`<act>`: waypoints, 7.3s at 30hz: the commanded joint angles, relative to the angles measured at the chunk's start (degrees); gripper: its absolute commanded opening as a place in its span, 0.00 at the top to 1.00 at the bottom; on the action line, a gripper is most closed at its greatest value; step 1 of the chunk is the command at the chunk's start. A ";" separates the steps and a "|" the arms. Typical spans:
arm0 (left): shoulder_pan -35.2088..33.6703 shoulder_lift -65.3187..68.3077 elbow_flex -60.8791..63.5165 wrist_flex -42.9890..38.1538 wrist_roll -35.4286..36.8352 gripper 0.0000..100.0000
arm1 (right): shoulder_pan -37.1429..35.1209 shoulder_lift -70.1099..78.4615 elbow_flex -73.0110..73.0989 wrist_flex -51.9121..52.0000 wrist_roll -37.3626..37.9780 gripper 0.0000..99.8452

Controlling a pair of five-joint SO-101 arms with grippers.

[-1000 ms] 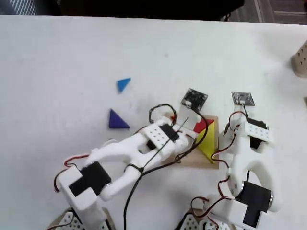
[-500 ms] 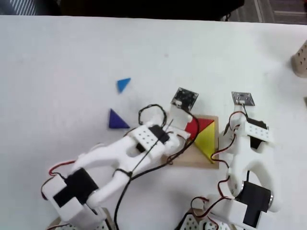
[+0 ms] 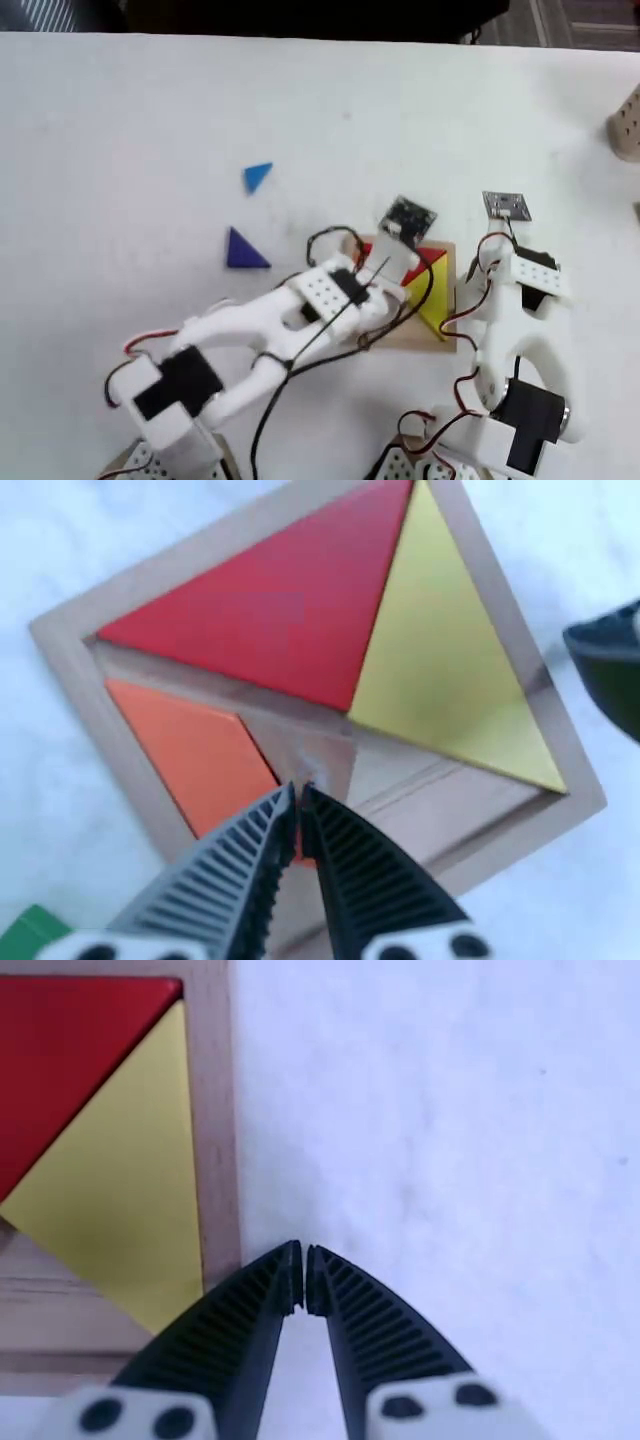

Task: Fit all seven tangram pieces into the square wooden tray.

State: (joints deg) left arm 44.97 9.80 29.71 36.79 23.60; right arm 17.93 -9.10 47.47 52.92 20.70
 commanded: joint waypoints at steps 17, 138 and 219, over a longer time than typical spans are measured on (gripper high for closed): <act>-4.97 -10.86 -1.14 5.36 -0.09 0.96 | -0.75 -1.71 -0.18 -0.04 0.79 0.98; -13.85 -22.20 11.08 -3.52 -8.53 0.66 | -0.84 -1.71 -0.26 -0.13 0.79 0.98; -39.52 6.99 -17.67 2.55 -8.70 0.86 | -9.10 -48.22 22.68 -12.35 -9.93 0.83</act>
State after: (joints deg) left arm 5.76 17.01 15.21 39.25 15.60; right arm 8.44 -56.04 70.15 42.81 9.89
